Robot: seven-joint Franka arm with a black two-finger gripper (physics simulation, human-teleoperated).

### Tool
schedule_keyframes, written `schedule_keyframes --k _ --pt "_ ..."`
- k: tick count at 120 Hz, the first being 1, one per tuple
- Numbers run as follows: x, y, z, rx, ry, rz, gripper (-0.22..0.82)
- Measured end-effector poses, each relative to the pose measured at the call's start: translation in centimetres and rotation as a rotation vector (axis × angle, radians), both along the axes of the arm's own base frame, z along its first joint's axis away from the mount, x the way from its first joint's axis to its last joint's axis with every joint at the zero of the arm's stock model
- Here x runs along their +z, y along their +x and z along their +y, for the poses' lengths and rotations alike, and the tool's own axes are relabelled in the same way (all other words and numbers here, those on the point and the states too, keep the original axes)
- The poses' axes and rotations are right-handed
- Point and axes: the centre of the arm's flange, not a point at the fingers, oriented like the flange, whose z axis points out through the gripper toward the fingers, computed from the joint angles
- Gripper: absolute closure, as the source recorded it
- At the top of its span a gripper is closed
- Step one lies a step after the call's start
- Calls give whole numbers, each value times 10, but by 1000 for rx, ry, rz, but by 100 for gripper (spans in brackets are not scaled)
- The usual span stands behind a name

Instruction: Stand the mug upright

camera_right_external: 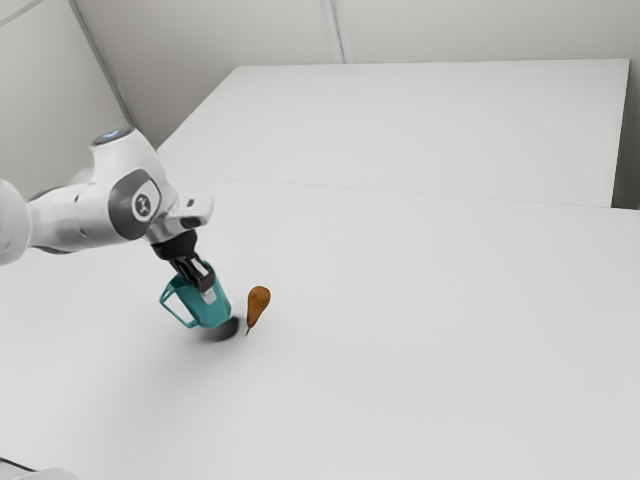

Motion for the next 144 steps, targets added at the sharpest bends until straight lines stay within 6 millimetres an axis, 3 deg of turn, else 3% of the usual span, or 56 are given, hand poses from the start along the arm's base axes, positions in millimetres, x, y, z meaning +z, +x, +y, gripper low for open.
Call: schedule_keyframes --k 93,106,128,144 --pt "-28 -2 -3 238 56 -16 76" --pt "-29 -2 -4 256 52 -14 66" --pt "-29 -3 -4 273 52 -12 30" --pt "-19 -3 -5 281 70 -30 16"
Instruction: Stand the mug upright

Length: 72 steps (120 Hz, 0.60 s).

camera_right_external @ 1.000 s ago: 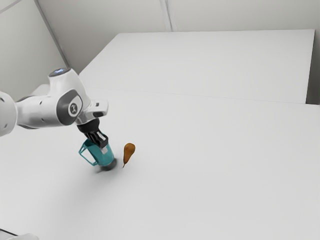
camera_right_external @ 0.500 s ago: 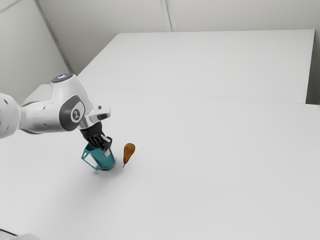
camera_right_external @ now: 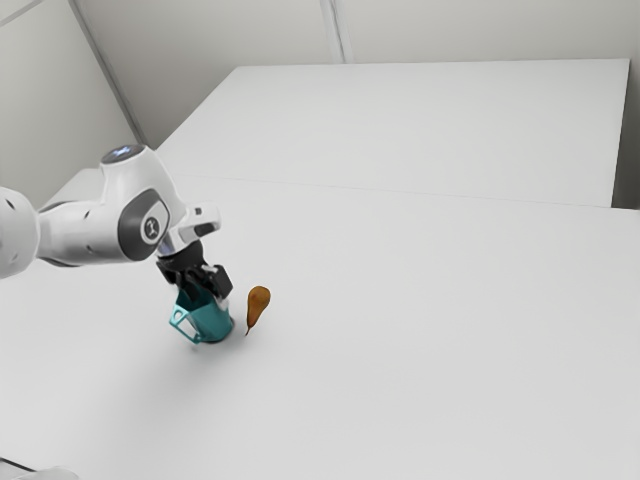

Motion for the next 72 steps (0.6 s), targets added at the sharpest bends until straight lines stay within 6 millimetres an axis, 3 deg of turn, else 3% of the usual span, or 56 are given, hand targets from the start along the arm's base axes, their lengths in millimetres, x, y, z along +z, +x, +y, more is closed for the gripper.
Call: schedule_keyframes --k 20,46,72 --pt "51 6 -10 -9 61 -51 7" --pt "166 41 -20 -15 38 -107 3" --pt "240 78 -35 -79 -24 -109 1"
